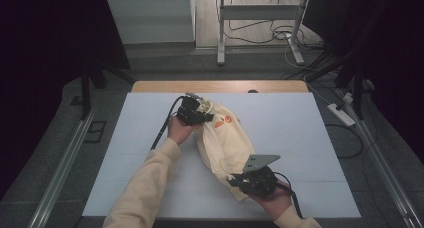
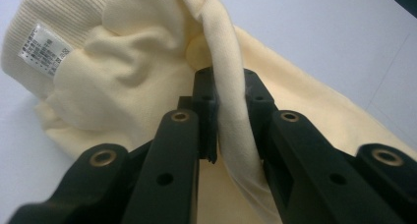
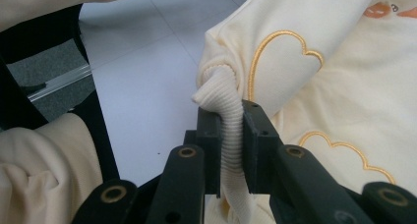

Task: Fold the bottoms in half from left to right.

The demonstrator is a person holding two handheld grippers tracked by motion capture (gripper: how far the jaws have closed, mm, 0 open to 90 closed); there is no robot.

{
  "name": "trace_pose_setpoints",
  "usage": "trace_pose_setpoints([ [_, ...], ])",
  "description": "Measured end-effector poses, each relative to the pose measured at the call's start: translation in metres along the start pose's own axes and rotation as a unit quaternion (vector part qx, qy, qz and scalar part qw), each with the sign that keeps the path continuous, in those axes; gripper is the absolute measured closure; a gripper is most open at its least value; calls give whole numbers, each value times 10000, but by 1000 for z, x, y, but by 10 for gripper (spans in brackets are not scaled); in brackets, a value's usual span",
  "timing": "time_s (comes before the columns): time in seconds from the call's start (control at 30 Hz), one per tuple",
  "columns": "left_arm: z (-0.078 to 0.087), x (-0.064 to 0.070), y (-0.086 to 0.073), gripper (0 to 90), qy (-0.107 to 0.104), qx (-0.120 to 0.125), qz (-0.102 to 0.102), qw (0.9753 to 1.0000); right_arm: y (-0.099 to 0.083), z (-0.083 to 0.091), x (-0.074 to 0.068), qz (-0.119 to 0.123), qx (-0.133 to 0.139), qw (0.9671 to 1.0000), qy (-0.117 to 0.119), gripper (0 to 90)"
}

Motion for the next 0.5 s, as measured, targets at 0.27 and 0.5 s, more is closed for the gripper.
trace_pose_setpoints([
  [0.27, -7, 4, 0, 796, -60, -38, -24, 10000, -5, 4, 0, -40, -15, 10000, -32, 799],
  [0.5, -18, 8, 4, 795, -111, -111, -69, 9999, -11, 12, 3, -165, 23, 9998, -102, 801],
])
Point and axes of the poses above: each handheld gripper's, and its own axes: z roughly backward along the jaws, y roughly out of its top, x roughly to its right, the point moved 3 cm from there along -z, roughly forward along the jaws, and after that the axes turned 7 degrees about -x, right-handed, at the moved point
